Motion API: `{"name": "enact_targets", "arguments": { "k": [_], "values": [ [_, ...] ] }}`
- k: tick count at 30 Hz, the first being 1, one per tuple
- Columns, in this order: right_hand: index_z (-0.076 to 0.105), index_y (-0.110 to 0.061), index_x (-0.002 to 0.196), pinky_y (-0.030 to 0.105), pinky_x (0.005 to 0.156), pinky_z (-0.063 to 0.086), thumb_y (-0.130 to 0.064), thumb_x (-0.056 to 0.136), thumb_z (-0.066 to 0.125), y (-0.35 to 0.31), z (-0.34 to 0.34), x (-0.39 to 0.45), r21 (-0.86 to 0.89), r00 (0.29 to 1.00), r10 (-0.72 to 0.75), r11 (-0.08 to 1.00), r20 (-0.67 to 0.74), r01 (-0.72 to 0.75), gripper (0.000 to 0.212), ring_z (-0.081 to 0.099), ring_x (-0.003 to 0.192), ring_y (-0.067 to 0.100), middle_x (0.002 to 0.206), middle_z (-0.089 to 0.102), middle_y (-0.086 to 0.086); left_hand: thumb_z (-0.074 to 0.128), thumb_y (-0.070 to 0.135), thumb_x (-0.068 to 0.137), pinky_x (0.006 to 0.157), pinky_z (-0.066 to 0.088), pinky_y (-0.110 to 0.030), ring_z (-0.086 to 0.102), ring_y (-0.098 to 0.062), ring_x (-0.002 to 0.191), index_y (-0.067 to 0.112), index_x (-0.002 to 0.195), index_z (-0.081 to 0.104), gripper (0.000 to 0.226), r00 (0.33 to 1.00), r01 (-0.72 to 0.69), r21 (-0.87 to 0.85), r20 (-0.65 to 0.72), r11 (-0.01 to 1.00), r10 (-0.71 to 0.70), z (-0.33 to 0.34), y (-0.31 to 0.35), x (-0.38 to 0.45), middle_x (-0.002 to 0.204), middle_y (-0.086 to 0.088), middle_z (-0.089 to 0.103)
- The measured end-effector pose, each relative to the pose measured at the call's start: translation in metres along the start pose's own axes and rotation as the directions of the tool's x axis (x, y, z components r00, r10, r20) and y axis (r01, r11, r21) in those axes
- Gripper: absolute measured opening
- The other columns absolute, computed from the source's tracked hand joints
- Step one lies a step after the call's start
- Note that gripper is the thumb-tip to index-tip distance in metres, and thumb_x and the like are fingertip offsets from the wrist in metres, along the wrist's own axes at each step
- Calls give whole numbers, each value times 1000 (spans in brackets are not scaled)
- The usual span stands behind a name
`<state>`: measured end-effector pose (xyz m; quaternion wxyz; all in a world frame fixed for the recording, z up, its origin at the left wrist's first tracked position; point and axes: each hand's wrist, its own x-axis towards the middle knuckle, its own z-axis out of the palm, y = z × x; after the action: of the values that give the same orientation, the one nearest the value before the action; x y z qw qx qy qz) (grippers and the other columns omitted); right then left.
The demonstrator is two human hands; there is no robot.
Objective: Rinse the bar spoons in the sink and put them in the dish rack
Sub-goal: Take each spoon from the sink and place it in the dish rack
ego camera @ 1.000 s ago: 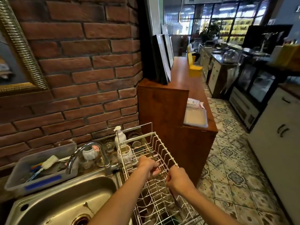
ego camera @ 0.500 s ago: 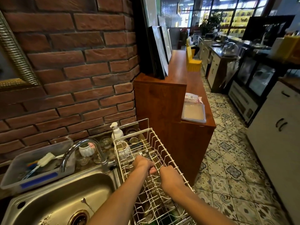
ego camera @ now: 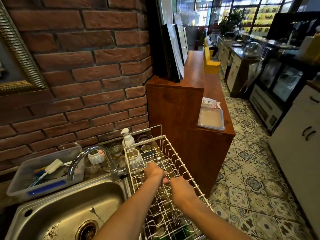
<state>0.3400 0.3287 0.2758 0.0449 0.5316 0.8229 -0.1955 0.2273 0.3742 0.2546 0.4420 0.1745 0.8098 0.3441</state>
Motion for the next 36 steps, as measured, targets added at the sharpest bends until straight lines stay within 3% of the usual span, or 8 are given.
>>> {"name": "enact_targets", "arguments": {
  "k": [4,13,19,23,25,28,32,36],
  "values": [
    [55,-16,127,35,91,53,3,91,57,1,1,0,-1,1000,-15,1000,-8,15,41,62,108,24,122,59,8,77,0,81,24,33,-13,56,-12,49,1,98,62,23,1000,7,-92,18,996,-5,3,-2,1,83,-8,64],
    [56,-13,125,34,91,52,0,91,61,2,0,0,-17,1000,-23,1000,-8,22,37,61,107,23,123,59,9,72,1,86,29,38,-12,64,-11,60,0,104,63,20,1000,-18,-90,-2,996,18,-7,-6,-7,95,-10,68],
    [60,-10,117,32,89,54,-5,93,60,5,-8,-3,-1,998,-65,998,-16,65,25,63,103,24,118,61,10,70,1,87,64,59,-29,72,-29,76,-4,104,64,19,994,-39,-213,90,976,60,-31,0,-13,106,-23,65],
    [60,-14,94,20,69,56,-18,92,64,9,-23,-3,85,996,-78,993,-40,81,6,61,73,9,94,62,1,66,5,92,55,56,-27,64,-23,60,-10,112,63,24,966,-58,-356,215,933,142,-52,6,-25,91,-21,65],
    [60,-16,83,21,62,59,-23,94,62,8,-36,-3,140,997,-53,988,-51,60,13,63,63,9,81,64,0,64,6,94,51,56,-24,64,-20,57,-10,110,63,23,957,-73,-401,230,913,178,-66,10,-34,86,-20,66],
    [69,-11,93,27,62,63,-23,96,60,3,-58,-4,269,998,-24,962,-60,39,15,72,68,14,84,71,5,65,4,91,39,51,-20,63,-18,53,-10,105,66,20,945,-81,-461,246,884,216,-94,15,-49,79,-17,69],
    [67,-2,94,25,51,53,-13,97,58,-26,-78,-12,701,999,-47,712,12,25,15,62,50,13,61,65,3,58,6,95,42,52,-20,52,-16,54,-1,95,64,9,932,-41,-565,275,824,236,-137,7,-63,70,-10,62],
    [67,3,94,28,51,55,-10,97,58,-79,-76,-30,874,983,-152,486,100,-13,16,66,54,19,62,69,9,56,12,98,52,54,-22,55,-13,52,5,91,64,13,943,-28,-566,258,824,210,-173,-24,-61,70,-8,62]
  ]
}}
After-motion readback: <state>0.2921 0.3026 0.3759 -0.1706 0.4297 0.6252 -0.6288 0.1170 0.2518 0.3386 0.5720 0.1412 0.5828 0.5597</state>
